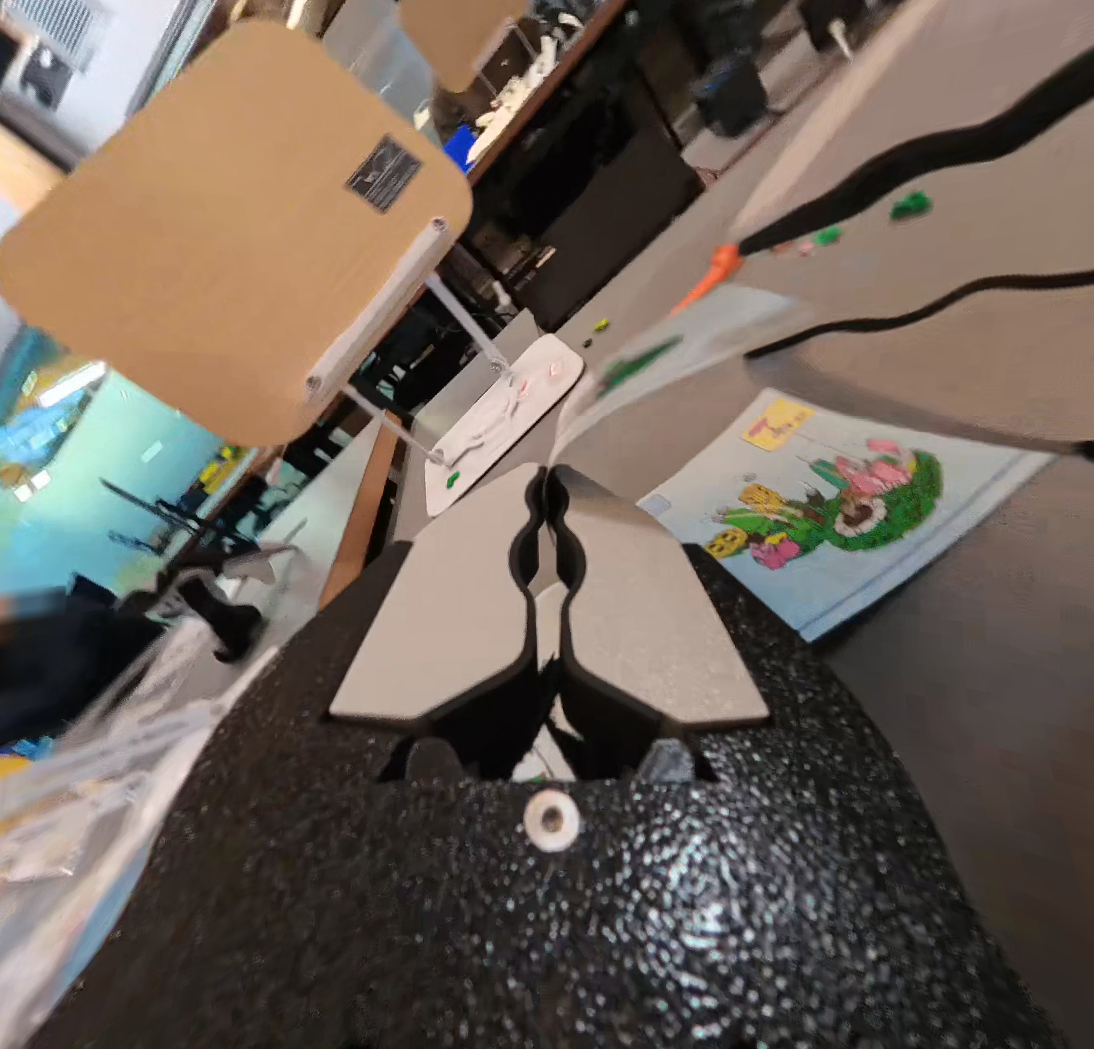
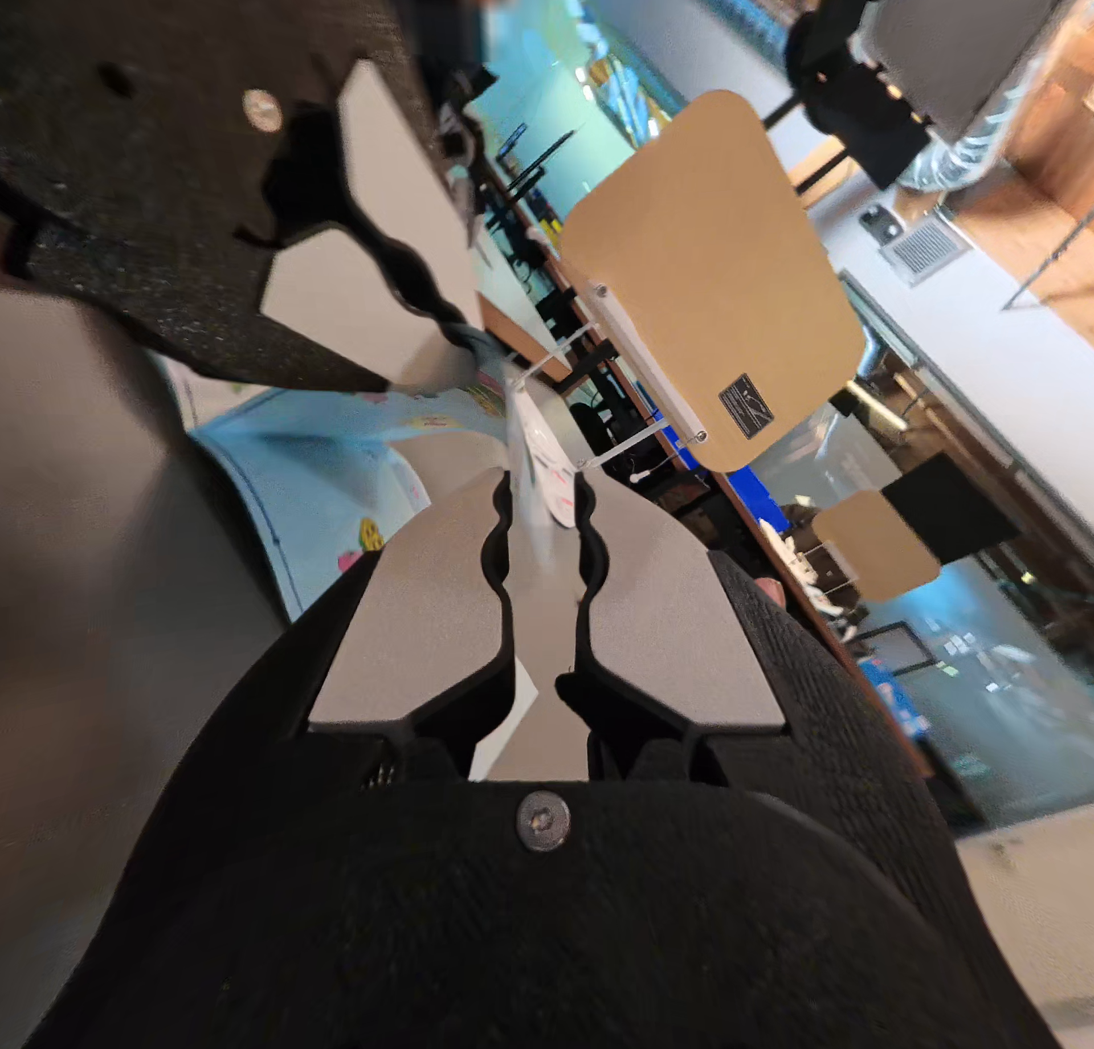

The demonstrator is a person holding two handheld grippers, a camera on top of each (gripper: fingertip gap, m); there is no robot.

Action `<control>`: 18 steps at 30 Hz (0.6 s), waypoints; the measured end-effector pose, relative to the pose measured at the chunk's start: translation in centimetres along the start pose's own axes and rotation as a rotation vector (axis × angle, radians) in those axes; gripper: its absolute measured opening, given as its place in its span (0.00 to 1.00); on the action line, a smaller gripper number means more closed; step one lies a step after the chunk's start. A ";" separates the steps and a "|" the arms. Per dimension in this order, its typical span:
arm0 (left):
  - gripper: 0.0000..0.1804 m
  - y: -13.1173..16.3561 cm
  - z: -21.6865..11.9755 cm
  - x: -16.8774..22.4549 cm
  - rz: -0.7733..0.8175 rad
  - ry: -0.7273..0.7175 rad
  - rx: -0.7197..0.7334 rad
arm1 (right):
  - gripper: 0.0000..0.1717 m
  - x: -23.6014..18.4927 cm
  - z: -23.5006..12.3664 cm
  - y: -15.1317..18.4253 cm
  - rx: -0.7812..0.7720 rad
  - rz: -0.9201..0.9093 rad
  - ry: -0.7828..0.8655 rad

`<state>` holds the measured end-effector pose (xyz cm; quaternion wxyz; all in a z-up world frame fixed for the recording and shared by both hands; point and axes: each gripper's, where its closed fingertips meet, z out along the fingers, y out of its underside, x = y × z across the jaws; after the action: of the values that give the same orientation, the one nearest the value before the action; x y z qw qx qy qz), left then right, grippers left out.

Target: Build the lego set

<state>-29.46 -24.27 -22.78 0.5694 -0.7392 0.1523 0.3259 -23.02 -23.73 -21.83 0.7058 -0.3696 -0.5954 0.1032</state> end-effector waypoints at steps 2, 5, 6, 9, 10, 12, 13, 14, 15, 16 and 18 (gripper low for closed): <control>0.00 0.5 -0.2 -1.6 -0.136 -0.015 0.004 | 0.12 0.6 0.3 -0.1 0.005 0.105 0.017; 0.01 1.1 -0.6 -3.2 -0.320 0.010 0.031 | 0.11 -0.9 1.7 1.0 -0.066 0.174 -0.069; 0.03 1.1 -0.7 -3.6 -0.365 0.028 0.048 | 0.10 -1.7 2.5 1.4 -0.100 0.181 -0.104; 0.04 1.1 -1.1 -4.2 -0.488 0.080 0.081 | 0.08 -4.1 4.6 2.4 -0.186 0.219 -0.218; 0.04 1.2 -1.1 -4.3 -0.523 0.101 0.085 | 0.08 -4.8 5.2 2.5 -0.198 0.252 -0.254; 0.04 1.2 -1.3 -4.4 -0.587 0.143 0.097 | 0.08 -6.0 6.1 2.3 -0.200 0.336 -0.316; 0.04 1.0 -1.5 -4.5 -0.620 0.164 0.115 | 0.08 -6.4 6.4 2.3 -0.206 0.369 -0.339; 0.05 0.7 -1.7 -4.5 -0.651 0.187 0.136 | 0.08 -6.6 6.6 2.3 -0.208 0.394 -0.350; 0.06 0.4 -2.0 -4.6 -0.677 0.212 0.160 | 0.08 -6.8 6.7 2.2 -0.205 0.412 -0.357; 0.06 0.0 -2.3 -4.6 -0.695 0.235 0.185 | 0.08 -6.9 6.6 2.2 -0.202 0.424 -0.364; 0.06 -0.6 -2.8 -4.5 -0.709 0.277 0.222 | 0.07 -7.0 6.5 2.2 -0.198 0.437 -0.370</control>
<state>-31.64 -27.37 -19.00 0.6970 -0.7170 -0.0027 -0.0124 -30.24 -23.63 -28.46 0.5071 -0.5310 -0.6273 0.2596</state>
